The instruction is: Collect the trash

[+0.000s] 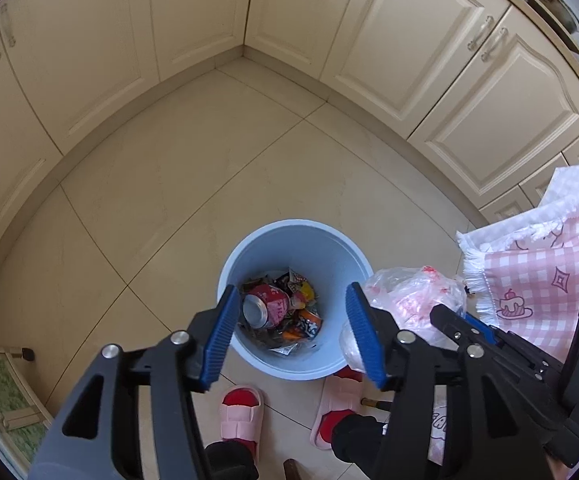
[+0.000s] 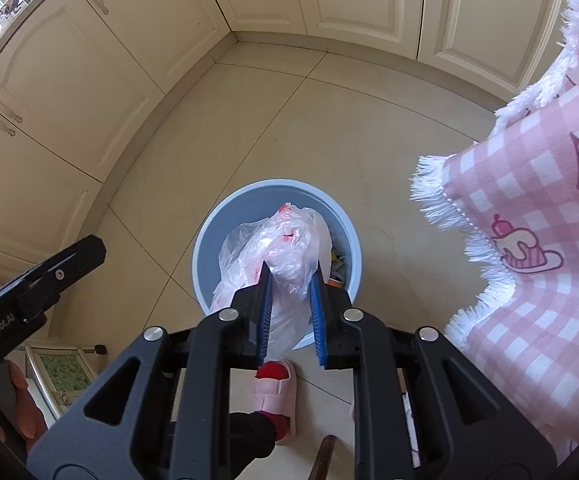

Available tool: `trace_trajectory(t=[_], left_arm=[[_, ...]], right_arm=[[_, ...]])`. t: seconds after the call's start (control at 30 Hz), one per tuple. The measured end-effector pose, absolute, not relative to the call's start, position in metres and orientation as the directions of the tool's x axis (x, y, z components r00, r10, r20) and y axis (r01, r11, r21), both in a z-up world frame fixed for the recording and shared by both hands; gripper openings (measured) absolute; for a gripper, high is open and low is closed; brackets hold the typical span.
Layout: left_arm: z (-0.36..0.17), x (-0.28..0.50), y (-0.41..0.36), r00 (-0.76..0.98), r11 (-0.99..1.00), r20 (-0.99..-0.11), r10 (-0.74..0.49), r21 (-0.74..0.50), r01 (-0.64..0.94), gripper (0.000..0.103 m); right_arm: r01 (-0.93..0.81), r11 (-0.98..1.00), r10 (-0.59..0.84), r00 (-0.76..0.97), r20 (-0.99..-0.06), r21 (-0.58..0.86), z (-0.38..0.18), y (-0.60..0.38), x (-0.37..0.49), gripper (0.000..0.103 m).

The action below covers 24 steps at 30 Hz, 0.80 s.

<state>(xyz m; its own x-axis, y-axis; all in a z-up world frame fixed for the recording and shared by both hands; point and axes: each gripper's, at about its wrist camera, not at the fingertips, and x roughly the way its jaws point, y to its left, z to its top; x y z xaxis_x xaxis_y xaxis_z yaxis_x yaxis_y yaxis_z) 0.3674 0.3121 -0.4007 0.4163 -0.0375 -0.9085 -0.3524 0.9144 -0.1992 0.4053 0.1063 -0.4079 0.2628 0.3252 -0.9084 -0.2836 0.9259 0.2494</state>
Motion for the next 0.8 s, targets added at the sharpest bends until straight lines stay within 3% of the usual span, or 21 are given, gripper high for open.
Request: trace_trajectory(t=[0.3,0.47,0.53,0.57,0.6,0.8], left_arm=[[-0.392,0.360,0.322,0.428,0.909,-0.903,-0.039,-0.210,-0.361,0.055],[-0.378,0.355,0.322,0.451,0.905,-0.891,-0.043,-0.226,-0.359,0.061],[-0.370,0.352,0.321,0.461,0.909,-0.886,-0.042,-0.225,-0.351,0.062],[-0.366,0.350,0.320,0.467,0.910,-0.883,-0.038,-0.223,-0.349,0.062],[-0.361,0.348,0.320,0.473,0.910,-0.880,-0.035,-0.223,-0.349,0.062],[-0.322,0.327,0.314,0.529,0.909,-0.848,-0.024,-0.239,-0.342,0.062]], right_arm=[[-0.309,0.915,0.347,0.278,-0.896,0.259,-0.402,0.115,0.401,0.020],[-0.308,0.906,0.382,0.293,-0.877,0.291,-0.389,0.117,0.403,0.026],[-0.303,0.907,0.382,0.302,-0.873,0.292,-0.382,0.117,0.403,0.033],[-0.302,0.907,0.383,0.307,-0.871,0.293,-0.379,0.116,0.402,0.046],[-0.301,0.907,0.386,0.315,-0.867,0.294,-0.375,0.114,0.401,0.050],[-0.326,0.901,0.399,0.363,-0.842,0.287,-0.340,0.108,0.387,0.050]])
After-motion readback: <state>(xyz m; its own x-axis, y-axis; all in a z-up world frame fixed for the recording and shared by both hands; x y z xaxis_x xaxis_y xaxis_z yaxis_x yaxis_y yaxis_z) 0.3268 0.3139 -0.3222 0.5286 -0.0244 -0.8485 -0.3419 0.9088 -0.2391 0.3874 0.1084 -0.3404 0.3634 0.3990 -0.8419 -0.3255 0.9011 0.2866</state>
